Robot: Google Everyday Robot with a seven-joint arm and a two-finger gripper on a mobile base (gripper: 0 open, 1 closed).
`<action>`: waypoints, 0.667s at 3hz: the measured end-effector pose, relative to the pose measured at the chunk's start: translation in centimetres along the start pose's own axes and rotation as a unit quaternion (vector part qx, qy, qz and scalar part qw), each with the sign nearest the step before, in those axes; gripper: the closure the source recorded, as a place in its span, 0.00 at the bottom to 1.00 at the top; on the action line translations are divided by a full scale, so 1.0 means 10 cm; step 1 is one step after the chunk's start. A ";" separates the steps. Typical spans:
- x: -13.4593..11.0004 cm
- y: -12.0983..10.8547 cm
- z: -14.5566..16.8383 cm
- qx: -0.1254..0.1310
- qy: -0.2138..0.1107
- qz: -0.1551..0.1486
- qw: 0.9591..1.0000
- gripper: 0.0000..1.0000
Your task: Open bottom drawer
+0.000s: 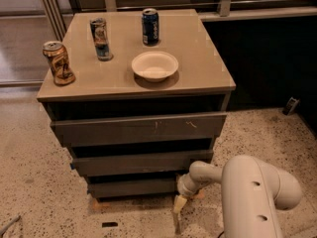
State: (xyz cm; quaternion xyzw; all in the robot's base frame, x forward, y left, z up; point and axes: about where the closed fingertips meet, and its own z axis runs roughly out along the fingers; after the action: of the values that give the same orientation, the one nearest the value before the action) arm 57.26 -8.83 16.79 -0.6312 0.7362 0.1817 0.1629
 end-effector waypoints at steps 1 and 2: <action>-0.02 0.00 -0.04 0.000 0.000 0.000 1.000 0.00; 0.01 0.06 -0.07 -0.009 0.003 0.012 1.000 0.00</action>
Offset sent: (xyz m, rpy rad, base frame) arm -0.0468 -0.0237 0.0045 -0.0166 0.2096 -0.0467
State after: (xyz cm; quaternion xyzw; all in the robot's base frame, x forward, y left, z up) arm 56.61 -9.16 17.35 -0.6244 0.7425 0.1887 0.1525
